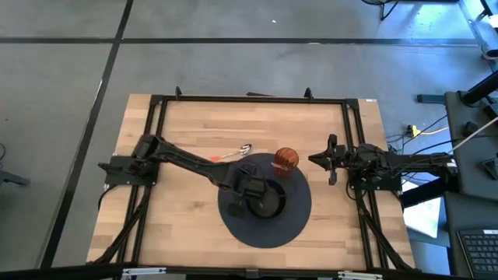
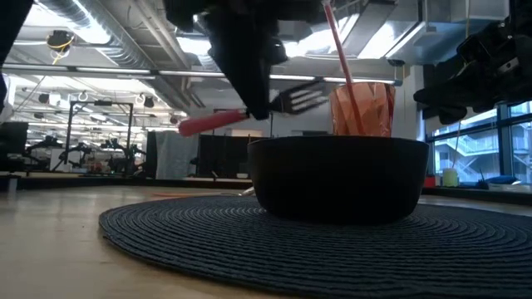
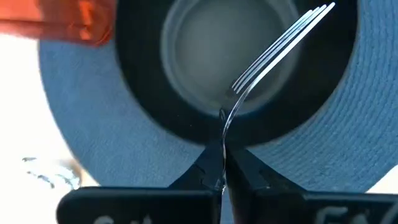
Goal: Pick & Place Utensil
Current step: Put the pink fork into the black bowl
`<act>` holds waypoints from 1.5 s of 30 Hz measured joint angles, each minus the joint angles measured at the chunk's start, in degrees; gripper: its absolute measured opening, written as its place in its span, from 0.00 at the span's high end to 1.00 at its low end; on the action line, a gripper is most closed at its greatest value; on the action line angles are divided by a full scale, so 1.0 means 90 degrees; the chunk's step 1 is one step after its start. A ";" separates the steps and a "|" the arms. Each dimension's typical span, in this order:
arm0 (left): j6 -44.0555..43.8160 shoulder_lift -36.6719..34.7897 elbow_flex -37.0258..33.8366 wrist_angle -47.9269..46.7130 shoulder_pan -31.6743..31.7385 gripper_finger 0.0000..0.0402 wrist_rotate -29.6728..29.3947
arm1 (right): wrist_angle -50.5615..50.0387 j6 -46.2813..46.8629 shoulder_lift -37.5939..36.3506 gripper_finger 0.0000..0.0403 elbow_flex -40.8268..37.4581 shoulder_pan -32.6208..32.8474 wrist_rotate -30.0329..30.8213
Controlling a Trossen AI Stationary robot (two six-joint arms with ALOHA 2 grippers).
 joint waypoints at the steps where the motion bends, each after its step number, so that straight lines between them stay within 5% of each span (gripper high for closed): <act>1: 0.0047 0.0140 0.0153 -0.0134 -0.0021 0.99 0.0004 | 0.0000 -0.0005 0.0000 0.92 0.0000 0.0002 0.0000; 13: 0.0640 0.1355 0.1733 -0.1205 -0.0051 0.99 -0.0791 | -0.0024 -0.0007 0.0000 0.92 0.0000 0.0000 -0.0084; 30: 0.1135 0.1340 0.1774 -0.1090 -0.0088 0.99 -0.2139 | -0.0031 -0.0002 0.0000 0.92 0.0000 0.0000 -0.0119; 45: 0.0577 0.1340 0.1771 -0.1097 0.0041 0.99 -0.0720 | -0.0029 -0.0007 0.0000 0.92 0.0000 0.0000 -0.0119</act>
